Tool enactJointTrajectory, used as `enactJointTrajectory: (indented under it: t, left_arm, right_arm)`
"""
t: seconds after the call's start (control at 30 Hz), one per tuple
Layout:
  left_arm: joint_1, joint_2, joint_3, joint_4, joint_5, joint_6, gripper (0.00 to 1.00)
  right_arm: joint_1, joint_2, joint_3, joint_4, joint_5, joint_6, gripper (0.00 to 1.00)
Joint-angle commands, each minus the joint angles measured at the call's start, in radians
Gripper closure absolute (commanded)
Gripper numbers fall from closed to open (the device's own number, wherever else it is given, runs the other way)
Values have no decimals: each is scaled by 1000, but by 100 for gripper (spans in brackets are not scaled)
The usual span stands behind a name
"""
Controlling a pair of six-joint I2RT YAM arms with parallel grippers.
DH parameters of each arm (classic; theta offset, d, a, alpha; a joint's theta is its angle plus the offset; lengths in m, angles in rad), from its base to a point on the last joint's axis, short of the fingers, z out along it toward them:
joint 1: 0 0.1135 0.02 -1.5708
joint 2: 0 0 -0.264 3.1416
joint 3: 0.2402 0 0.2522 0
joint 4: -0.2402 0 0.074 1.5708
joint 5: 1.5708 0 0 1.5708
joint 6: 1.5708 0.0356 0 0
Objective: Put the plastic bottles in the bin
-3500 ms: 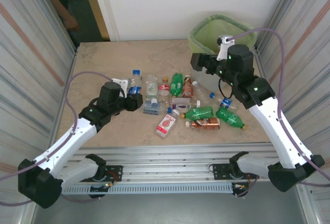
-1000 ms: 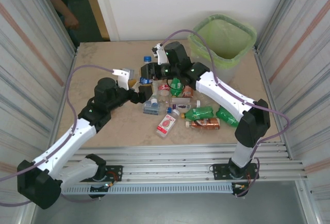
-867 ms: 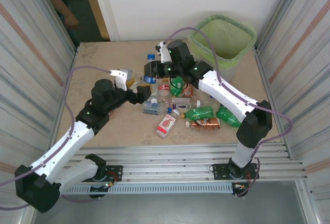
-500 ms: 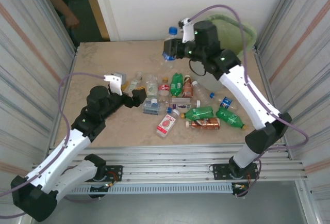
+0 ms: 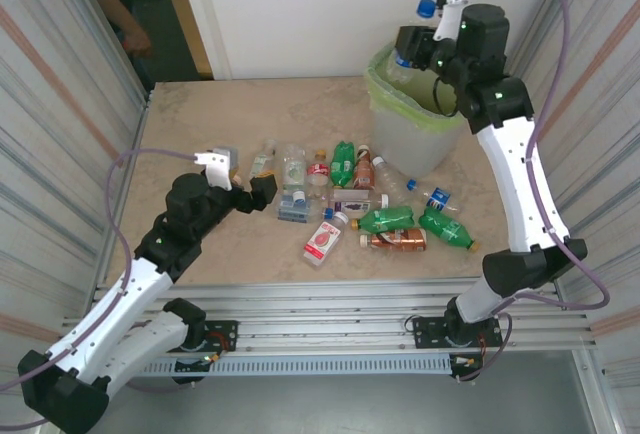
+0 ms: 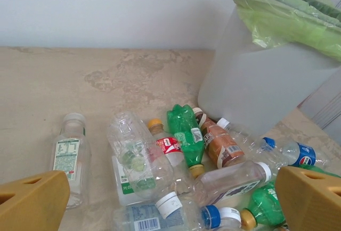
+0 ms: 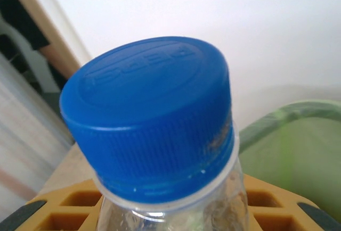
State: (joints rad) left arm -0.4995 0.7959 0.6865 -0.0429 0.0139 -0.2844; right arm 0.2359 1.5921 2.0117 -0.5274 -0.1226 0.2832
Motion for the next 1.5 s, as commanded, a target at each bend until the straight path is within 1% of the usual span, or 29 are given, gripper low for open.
enactJointTrajectory:
  t: [0.0,0.07,0.2,0.33,0.43,0.7,0.83,0.9,1.07,1.17,1.3,1.47]
  left_arm:
    - [-4,-17,-6,-16,-29,10,1]
    - [-3,-17,-5,-20,-29,11,1]
    - [-2,-19,-4,-27,-30,8,1]
    - [-2,-27,-6,-37,-38,5,1]
    - [-2,-35,-10,-46,-44,4,1]
    - [-1,-60,-21,-88,-66,4,1]
    - [0,-80,-26,-114,-84,4,1]
    - [1,-86,-24,-131,-101,4,1]
    - [9,-81,-4,-182,-122,10,1]
    - [19,-65,15,-224,-141,13,1]
    - [40,-33,43,-279,-162,14,1]
    - [71,35,98,-372,-191,17,1]
  right_arm:
    - [-64,49,41,-26,13,-22,90]
    - [-101,82,45,-21,2,-23,87]
    - [-160,166,74,-33,-49,2,88]
    - [-176,236,107,-55,-91,23,87]
    - [-176,276,111,-60,-97,29,83]
    - [-177,372,119,-85,-124,47,70]
    - [-177,405,131,-106,-140,51,60]
    - [-177,419,140,-123,-136,51,51]
    - [-177,431,169,-158,-127,44,38]
    - [-176,418,176,-167,-120,38,33]
    - [-176,394,177,-179,-108,27,29]
    - [-176,349,177,-209,-89,14,24]
